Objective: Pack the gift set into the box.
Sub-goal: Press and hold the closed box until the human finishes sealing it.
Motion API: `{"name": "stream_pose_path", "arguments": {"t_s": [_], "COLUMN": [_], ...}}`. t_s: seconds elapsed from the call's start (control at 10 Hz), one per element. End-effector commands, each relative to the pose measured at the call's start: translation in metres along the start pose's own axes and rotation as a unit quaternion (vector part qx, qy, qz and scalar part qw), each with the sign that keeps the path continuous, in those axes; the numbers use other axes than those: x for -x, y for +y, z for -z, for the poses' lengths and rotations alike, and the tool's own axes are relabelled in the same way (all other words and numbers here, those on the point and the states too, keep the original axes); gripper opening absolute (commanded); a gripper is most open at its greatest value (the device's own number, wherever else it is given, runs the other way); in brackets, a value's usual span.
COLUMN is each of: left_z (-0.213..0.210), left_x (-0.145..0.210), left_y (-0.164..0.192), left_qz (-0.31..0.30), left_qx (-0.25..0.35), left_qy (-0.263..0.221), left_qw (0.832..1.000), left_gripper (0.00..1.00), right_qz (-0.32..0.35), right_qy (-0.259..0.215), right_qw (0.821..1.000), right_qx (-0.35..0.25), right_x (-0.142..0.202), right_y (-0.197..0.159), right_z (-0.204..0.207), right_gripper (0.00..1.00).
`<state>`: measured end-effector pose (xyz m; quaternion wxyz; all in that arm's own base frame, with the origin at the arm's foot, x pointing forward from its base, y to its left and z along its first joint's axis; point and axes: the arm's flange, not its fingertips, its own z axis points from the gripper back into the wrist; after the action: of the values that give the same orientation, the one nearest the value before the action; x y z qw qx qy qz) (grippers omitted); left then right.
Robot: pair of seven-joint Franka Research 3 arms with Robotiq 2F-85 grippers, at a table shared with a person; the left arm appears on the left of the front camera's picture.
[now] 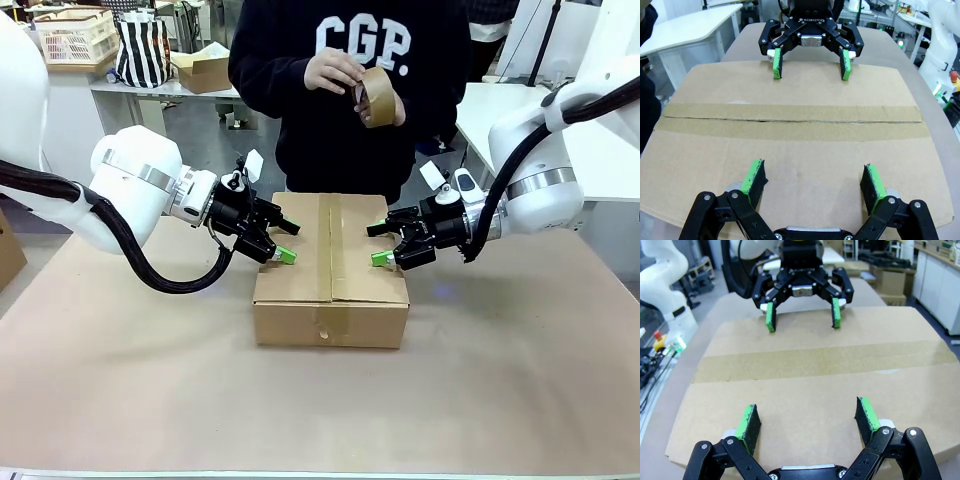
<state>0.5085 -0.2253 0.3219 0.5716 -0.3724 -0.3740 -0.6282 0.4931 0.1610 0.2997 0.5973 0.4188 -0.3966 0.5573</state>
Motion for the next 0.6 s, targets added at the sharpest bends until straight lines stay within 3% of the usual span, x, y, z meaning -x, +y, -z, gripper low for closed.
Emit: {"name": "stream_pose_path", "arguments": {"t_s": [0.0, 0.5], "left_z": [0.0012, 0.0012], "left_x": [0.0053, 0.0053], "left_y": [-0.0005, -0.0005], "left_qz": [0.0, 0.0], "left_qx": [0.001, 0.001], "left_qy": [0.002, 0.002], "left_qw": [1.0, 1.0], "left_gripper": [1.0, 1.0], "right_qz": [0.002, 0.002], "right_qy": [0.003, 0.003], "right_qw": [1.0, 1.0], "right_qx": [0.001, 0.001], "right_x": [0.003, 0.003], "right_y": [0.0002, 0.0002], "right_z": [0.0001, 0.0001], "right_gripper": [1.0, 1.0]}}
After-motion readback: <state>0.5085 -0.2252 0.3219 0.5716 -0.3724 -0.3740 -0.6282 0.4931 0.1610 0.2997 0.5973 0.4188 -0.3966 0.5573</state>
